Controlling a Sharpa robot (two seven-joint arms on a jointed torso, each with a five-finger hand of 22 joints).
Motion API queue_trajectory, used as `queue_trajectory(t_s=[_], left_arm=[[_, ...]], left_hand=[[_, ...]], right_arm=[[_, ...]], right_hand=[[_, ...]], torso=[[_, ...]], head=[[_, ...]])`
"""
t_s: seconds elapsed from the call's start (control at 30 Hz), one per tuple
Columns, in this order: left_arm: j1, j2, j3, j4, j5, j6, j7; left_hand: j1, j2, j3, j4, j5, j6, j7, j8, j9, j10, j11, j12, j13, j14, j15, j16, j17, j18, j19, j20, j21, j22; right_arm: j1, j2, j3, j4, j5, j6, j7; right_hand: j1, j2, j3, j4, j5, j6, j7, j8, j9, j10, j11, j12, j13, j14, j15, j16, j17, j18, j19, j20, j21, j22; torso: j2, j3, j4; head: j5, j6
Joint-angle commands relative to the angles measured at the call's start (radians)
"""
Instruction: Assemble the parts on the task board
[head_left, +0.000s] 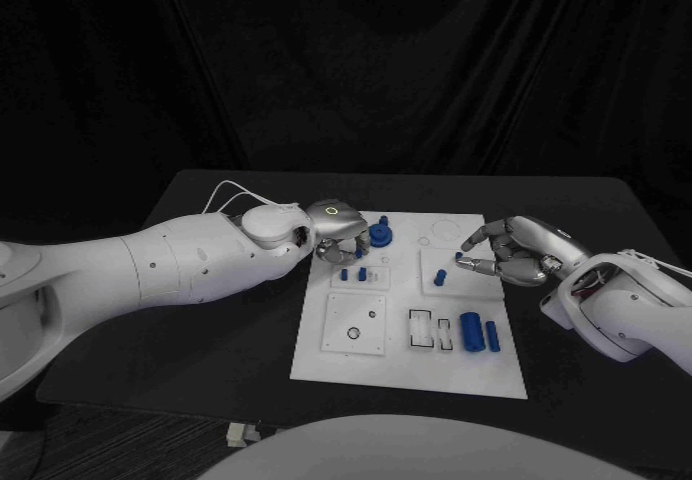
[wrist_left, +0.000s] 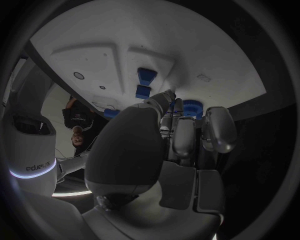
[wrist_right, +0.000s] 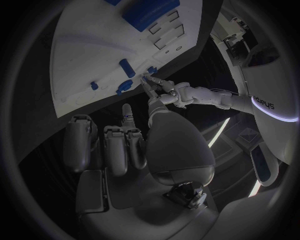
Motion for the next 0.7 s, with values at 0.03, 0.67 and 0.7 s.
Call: queue_trajectory(t_s=[0.03,0.67,0.7], left_arm=[[-0.005,0.005,0.000,-0.005,0.000,0.010,0.003],[-0.010,0.006,0.000,-0.015,0.000,0.018,0.002],[-0.010,0.005,0.000,-0.015,0.000,0.016,0.001]], left_hand=[[-0.008,0.003,0.006,-0.002,-0.001,-0.006,0.000,-0.003,0.001,0.007,0.002,-0.007,-0.001,-0.003,0.002,-0.004,-0.001,0.015,0.000,0.001,-0.007,0.120],[-0.038,-0.032,0.015,0.002,-0.017,-0.164,-0.057,-0.028,-0.039,-0.050,0.009,-0.055,-0.022,-0.017,0.007,-0.021,-0.029,0.018,-0.008,0.004,-0.035,0.119],[-0.043,-0.036,0.014,0.005,-0.025,-0.190,-0.064,-0.027,-0.045,-0.060,0.014,-0.060,-0.023,-0.019,0.009,-0.022,-0.033,0.018,-0.009,0.006,-0.039,0.119]], right_arm=[[-0.003,-0.001,0.001,0.002,-0.001,0.002,-0.007],[-0.003,-0.003,0.001,0.004,-0.001,0.003,-0.006],[-0.003,-0.004,0.001,0.004,-0.001,0.002,-0.006]], right_hand=[[0.009,-0.001,-0.006,0.000,0.005,0.007,-0.002,-0.006,-0.001,0.098,0.007,-0.001,0.256,0.095,0.005,-0.005,0.226,0.011,-0.005,0.004,-0.004,0.186],[0.009,-0.001,-0.006,0.000,0.005,0.007,-0.002,-0.006,-0.001,0.098,0.007,-0.001,0.256,0.095,0.005,-0.005,0.226,0.011,-0.005,0.004,-0.004,0.186],[0.009,-0.001,-0.006,0.000,0.005,0.007,-0.002,-0.006,-0.001,0.098,0.007,-0.001,0.256,0.095,0.005,-0.005,0.226,0.011,-0.005,0.004,-0.004,0.186]], torso=[[0.000,0.0001,0.0001],[0.000,0.0002,0.0002],[0.000,0.0002,0.0004]], head=[[-0.001,0.000],[-0.001,0.000],[-0.001,0.000]])
